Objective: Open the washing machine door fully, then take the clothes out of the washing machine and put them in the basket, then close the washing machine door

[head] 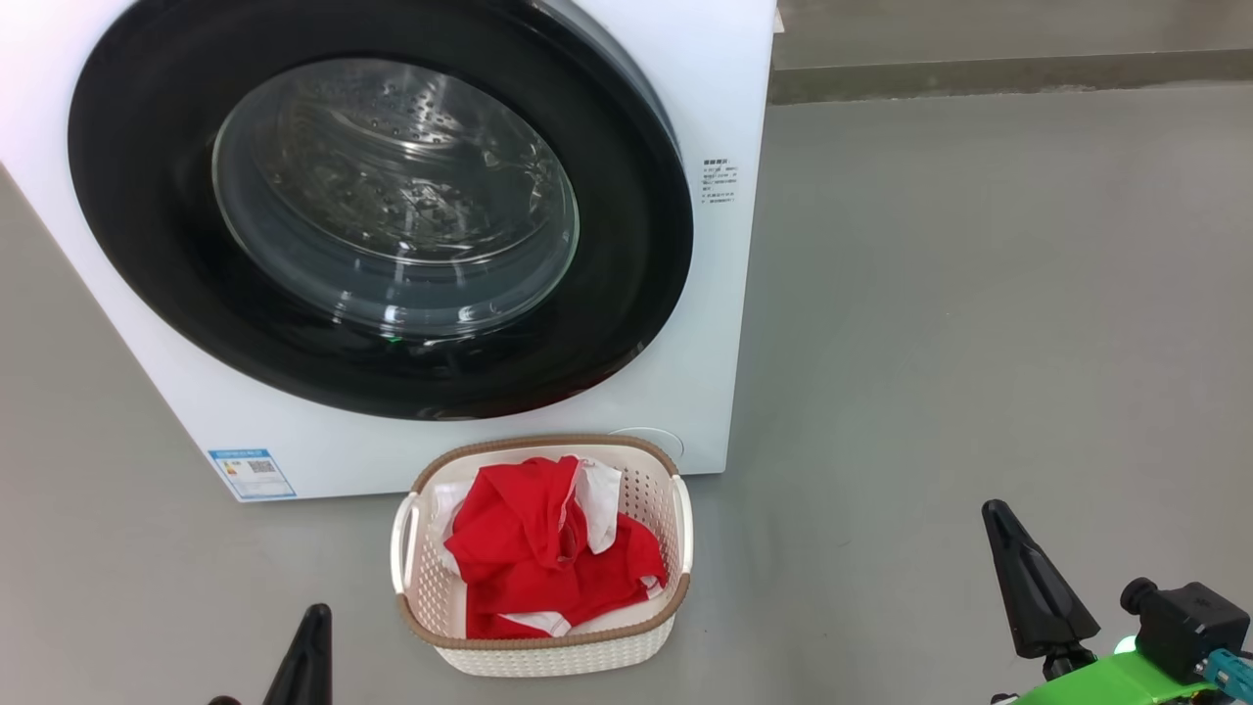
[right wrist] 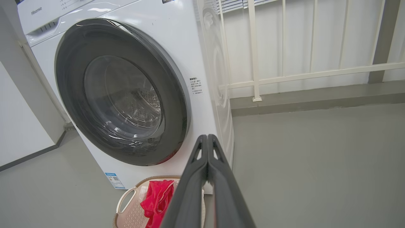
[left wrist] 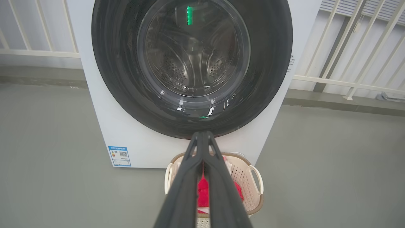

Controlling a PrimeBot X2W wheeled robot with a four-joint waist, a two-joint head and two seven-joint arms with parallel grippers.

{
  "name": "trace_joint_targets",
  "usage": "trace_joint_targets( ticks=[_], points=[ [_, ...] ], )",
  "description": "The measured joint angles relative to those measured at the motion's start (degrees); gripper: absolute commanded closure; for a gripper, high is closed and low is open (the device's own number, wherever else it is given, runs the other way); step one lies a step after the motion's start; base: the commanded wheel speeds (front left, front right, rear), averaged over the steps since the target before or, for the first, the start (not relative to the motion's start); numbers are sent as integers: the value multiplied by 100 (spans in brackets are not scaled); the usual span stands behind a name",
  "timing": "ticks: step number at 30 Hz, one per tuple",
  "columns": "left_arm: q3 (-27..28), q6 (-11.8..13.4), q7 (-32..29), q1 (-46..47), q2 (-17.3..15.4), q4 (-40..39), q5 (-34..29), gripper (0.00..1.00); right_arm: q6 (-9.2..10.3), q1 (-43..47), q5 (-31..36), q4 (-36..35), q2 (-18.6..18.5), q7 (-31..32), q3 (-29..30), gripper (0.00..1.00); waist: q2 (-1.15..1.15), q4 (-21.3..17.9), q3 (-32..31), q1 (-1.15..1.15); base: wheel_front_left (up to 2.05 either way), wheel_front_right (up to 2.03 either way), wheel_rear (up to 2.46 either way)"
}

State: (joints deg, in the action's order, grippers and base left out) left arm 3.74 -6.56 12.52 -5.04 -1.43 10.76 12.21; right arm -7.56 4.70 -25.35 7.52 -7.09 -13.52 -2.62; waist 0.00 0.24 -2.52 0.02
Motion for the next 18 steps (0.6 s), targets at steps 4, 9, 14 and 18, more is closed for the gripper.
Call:
trace_joint_targets(
  ticks=[4,9,14,18],
  points=[
    [0,0,-43,8,0,16,275,100,0,-18,-265,27,7,52,15,100,0,-1,19,0,0,0,0],
    [-1,0,-144,11,0,25,611,100,0,-22,-547,59,18,146,38,100,0,-2,31,-1,0,0,0],
    [0,0,-221,38,-1,47,946,100,1,-33,-804,90,24,204,76,100,0,-3,42,-1,0,0,0],
    [0,0,-253,46,-1,57,1135,100,1,-49,-1010,111,34,255,107,100,0,-4,49,-1,0,0,0]
  ],
)
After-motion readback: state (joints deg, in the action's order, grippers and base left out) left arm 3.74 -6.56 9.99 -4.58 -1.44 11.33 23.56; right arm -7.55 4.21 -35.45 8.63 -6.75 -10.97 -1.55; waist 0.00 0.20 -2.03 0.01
